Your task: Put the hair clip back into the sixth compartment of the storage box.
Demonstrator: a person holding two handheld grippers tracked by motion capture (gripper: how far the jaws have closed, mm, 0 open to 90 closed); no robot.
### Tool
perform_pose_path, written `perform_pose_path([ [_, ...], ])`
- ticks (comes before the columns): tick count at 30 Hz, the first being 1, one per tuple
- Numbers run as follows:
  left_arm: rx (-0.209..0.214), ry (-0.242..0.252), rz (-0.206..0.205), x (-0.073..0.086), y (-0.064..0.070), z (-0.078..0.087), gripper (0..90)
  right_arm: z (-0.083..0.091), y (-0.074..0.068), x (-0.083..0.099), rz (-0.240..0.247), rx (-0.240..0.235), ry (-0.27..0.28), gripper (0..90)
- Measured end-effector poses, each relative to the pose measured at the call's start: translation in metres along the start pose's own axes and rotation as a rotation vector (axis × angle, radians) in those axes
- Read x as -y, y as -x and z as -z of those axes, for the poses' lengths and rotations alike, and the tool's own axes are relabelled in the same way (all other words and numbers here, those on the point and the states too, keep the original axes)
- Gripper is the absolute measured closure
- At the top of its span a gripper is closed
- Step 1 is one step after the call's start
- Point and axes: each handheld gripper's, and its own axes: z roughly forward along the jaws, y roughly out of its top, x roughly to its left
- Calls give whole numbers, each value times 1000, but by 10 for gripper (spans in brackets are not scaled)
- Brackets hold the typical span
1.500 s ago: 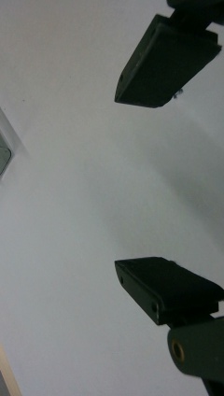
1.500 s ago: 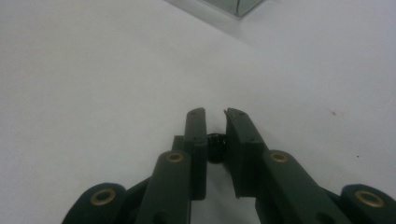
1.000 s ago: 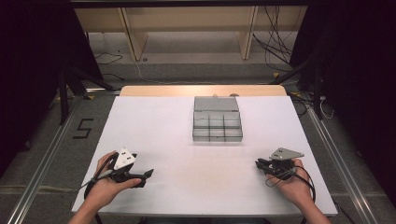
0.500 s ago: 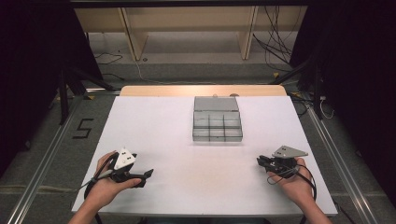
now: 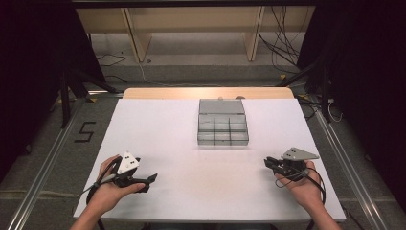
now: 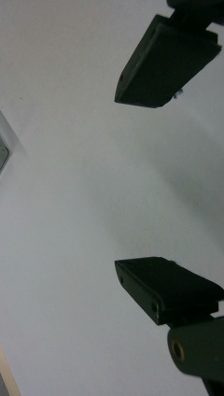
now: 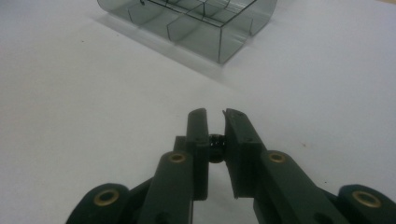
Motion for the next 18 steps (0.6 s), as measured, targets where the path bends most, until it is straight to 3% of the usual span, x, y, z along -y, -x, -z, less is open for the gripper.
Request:
perform_pose_path([
  [18, 0, -5, -3, 0, 0, 0, 160, -1, 1, -9, -8, 11, 14, 811],
])
